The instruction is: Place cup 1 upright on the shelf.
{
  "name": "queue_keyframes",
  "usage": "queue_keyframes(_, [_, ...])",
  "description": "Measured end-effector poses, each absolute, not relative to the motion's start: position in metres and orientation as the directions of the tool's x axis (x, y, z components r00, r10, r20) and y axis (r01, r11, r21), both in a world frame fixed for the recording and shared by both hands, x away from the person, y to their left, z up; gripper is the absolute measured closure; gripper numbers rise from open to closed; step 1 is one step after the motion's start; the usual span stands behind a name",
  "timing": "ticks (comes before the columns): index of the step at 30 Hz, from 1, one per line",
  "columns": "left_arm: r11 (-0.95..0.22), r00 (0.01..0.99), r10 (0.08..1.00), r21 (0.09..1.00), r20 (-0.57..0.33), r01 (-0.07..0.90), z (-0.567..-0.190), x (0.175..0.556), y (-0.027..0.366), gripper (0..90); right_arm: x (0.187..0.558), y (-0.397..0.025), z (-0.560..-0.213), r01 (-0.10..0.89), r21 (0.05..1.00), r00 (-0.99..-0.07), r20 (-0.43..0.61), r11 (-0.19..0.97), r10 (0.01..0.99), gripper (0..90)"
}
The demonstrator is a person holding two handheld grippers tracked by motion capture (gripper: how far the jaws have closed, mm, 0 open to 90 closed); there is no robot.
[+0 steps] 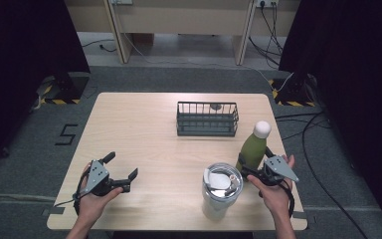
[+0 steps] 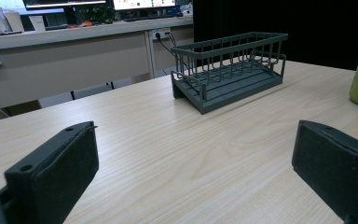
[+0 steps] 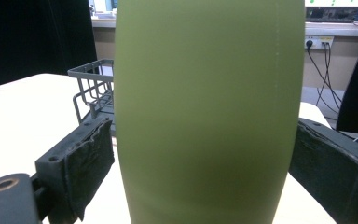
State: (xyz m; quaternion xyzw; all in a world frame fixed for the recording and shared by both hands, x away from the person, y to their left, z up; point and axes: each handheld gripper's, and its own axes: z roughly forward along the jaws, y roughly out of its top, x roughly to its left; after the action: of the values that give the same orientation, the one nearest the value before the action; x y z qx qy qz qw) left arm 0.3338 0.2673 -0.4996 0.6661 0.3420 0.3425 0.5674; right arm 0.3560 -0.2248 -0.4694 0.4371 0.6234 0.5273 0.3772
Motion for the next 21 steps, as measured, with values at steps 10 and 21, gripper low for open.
queue_keyframes(10, [-0.121, 0.538, 0.840, 0.990, 0.067, 0.065, -0.499, 0.333, 0.266, 0.0, 0.357, -0.225, -0.469, 0.144, 0.988, -0.331, -0.012, 0.063, 0.944, 10.1])
queue_keyframes(21, [-0.094, 0.684, 0.728, 0.995, 0.041, 0.040, -0.487, 0.324, 0.224, 0.0, 0.356, -0.230, -0.465, 0.133, 0.990, -0.325, -0.007, 0.054, 0.946, 9.7])
